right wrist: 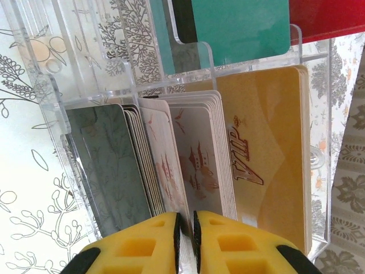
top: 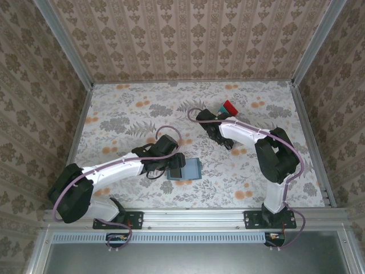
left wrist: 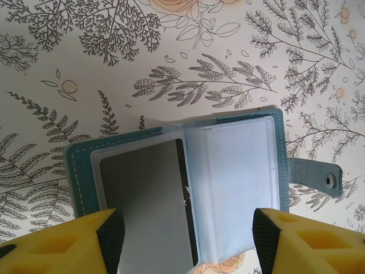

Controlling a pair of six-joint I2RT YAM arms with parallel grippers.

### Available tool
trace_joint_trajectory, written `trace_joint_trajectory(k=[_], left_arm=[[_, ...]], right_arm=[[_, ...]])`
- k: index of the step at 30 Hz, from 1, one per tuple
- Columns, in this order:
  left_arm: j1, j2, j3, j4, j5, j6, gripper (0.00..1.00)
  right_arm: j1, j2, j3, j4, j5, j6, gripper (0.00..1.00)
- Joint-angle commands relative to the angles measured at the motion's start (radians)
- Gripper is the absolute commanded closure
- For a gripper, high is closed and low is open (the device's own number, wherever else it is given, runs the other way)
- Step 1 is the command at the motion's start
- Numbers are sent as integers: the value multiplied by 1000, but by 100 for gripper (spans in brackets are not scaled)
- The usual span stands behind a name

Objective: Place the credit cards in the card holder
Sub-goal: Pick up several credit cards from the storage box.

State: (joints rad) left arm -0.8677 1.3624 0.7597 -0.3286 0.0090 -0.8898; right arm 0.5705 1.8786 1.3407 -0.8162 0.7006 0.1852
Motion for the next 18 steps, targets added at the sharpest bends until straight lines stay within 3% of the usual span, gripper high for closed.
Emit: trace_joint_trajectory(k=[1, 12, 18], left_arm=[[8, 16, -7, -1, 12, 2, 36], [10, 20, 1, -5, 16, 5, 36], [9, 21, 1, -6, 17, 6, 36]], right_arm=[[-6, 18, 20, -35, -51, 7, 82], [-10, 1, 21, -40, -54, 12, 90], [-12, -32, 22, -43, -199, 51, 97]])
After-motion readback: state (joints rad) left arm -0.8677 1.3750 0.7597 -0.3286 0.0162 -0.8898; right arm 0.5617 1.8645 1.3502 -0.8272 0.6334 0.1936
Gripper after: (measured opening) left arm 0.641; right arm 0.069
